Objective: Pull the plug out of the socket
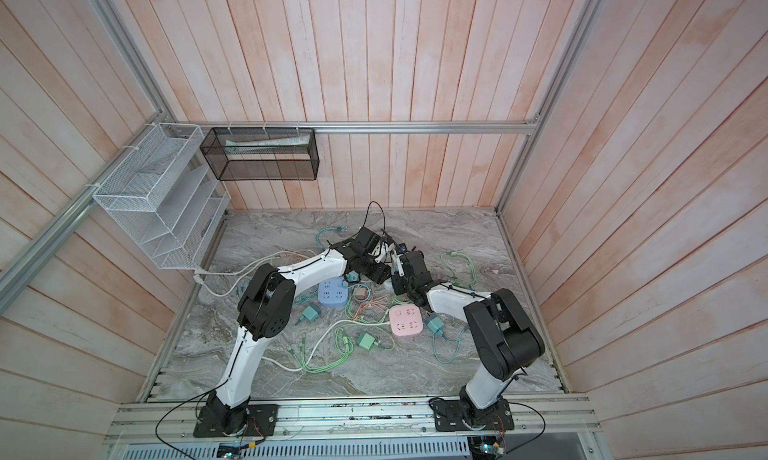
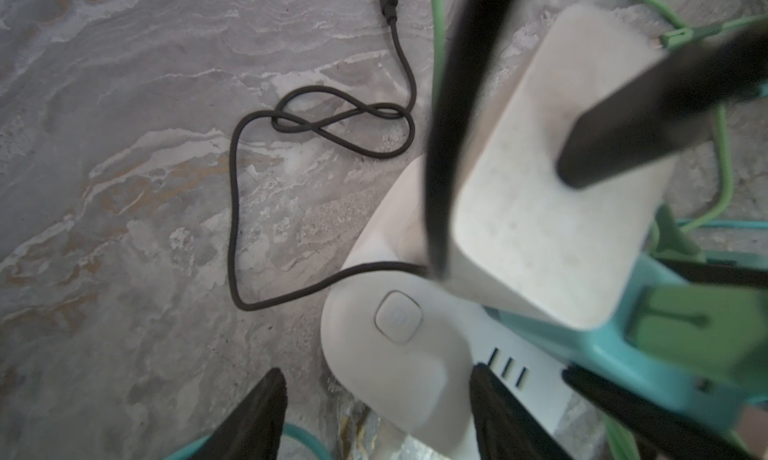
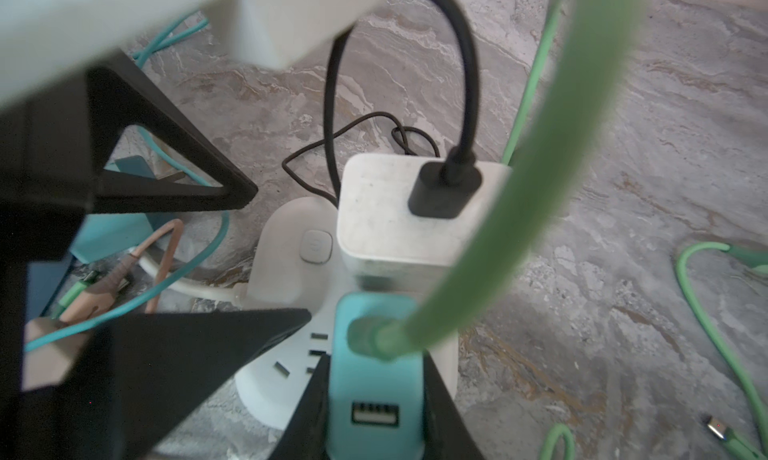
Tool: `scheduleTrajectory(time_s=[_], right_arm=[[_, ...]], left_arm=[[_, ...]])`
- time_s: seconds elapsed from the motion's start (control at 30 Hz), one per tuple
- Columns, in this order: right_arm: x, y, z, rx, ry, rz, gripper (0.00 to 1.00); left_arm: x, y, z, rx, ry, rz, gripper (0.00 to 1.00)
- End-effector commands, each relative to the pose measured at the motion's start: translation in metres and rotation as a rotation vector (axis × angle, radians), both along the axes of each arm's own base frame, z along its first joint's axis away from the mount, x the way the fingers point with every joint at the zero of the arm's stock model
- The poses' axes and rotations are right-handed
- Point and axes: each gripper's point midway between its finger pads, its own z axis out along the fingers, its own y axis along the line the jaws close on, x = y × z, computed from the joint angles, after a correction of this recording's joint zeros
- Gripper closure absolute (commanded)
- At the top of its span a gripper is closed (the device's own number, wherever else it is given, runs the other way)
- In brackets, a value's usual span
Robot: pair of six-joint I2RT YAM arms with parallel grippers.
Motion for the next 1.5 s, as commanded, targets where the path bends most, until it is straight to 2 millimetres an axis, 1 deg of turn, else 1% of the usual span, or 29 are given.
scheduleTrajectory(time_s=[0.0, 0.1, 0.2, 0.33, 0.6, 0.77, 1.0, 1.07, 1.2, 1.37, 1.47], right_arm=[[0.012, 0.024, 0.032, 0.065, -0.083, 0.036, 1.00], [0.014, 0.019, 0.033, 0.072, -0.085, 0.008, 1.00], [0.016, 0.011, 0.040, 0.087, -0.089, -0.018, 1.00], [0.021, -0.004, 0.052, 0.185, -0.071, -0.047, 1.00], [0.019, 0.003, 0.051, 0.188, -0.053, -0.016, 1.00], [0.015, 0.012, 0.040, 0.114, -0.049, -0.012, 1.00], [0.016, 0.021, 0.031, 0.007, -0.049, -0.010, 1.00], [0.017, 0.021, 0.030, 0.008, -0.052, -0.018, 1.00], [0.021, 0.014, 0.038, 0.010, -0.069, -0.048, 1.00], [0.023, 0.003, 0.054, 0.081, -0.072, -0.060, 1.00], [0.023, -0.006, 0.057, 0.137, -0.069, -0.077, 1.00]], left_arm=[[-0.019, 0.018, -0.059, 0.144, 0.097, 0.013, 0.29], [-0.020, 0.020, -0.061, 0.157, 0.097, 0.015, 0.29], [-0.021, 0.024, -0.064, 0.174, 0.099, 0.017, 0.29], [-0.021, 0.025, -0.065, 0.178, 0.098, 0.019, 0.29], [-0.021, 0.024, -0.066, 0.179, 0.101, 0.019, 0.29], [-0.021, 0.022, -0.065, 0.172, 0.103, 0.020, 0.29], [-0.020, 0.021, -0.065, 0.171, 0.108, 0.023, 0.29], [-0.020, 0.021, -0.066, 0.174, 0.111, 0.022, 0.29], [-0.021, 0.022, -0.067, 0.178, 0.112, 0.024, 0.29], [-0.021, 0.022, -0.068, 0.176, 0.111, 0.023, 0.29], [-0.021, 0.022, -0.067, 0.176, 0.110, 0.022, 0.29]])
